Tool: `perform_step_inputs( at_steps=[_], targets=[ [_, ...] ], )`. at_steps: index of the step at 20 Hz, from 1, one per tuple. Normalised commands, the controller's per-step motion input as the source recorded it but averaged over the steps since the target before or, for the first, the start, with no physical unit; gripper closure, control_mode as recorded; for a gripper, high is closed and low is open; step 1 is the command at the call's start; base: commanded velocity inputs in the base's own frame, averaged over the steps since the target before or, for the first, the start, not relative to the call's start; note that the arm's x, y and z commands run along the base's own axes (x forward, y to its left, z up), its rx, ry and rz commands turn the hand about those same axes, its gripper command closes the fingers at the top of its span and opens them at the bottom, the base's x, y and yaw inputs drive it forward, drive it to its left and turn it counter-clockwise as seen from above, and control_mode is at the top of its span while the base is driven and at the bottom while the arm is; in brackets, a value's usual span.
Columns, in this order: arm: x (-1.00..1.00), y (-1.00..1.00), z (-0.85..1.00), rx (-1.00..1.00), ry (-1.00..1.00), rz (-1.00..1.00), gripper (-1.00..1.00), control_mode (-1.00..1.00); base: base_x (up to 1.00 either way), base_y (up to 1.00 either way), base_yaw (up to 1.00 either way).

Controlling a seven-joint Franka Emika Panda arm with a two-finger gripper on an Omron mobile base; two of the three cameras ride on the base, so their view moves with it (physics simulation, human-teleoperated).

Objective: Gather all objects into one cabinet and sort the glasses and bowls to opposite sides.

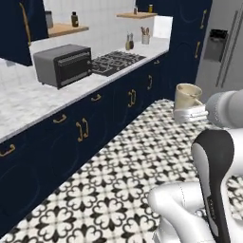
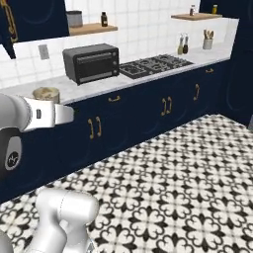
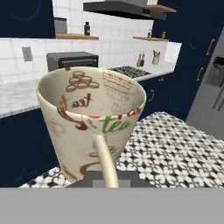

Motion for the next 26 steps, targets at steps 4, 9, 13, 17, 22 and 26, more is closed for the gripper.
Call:
perform_step_inputs(
  at_steps=[4, 9, 13, 17, 22, 26],
  targets=[
    [0.00, 0.00, 0.00, 0.00, 0.00, 0.00, 1.00, 1.00, 0.01, -0.49, -0.46],
    [0.00, 0.00, 0.00, 0.00, 0.00, 0.00, 1.00, 1.00, 0.00, -0.45, -0.44],
    [0.00, 0.00, 0.00, 0.00, 0.00, 0.00, 1.00, 1.00, 0.00, -0.48, -0.45],
    [0.00, 0.00, 0.00, 0.00, 0.00, 0.00, 1.00, 1.00, 0.00, -0.45, -0.42],
    [0.00, 0.00, 0.00, 0.00, 0.00, 0.00, 1.00, 1.00, 0.03, -0.48, -0.41],
    [0.00, 0.00, 0.00, 0.00, 0.00, 0.00, 1.00, 1.00, 0.15, -0.42, -0.36]
  ],
)
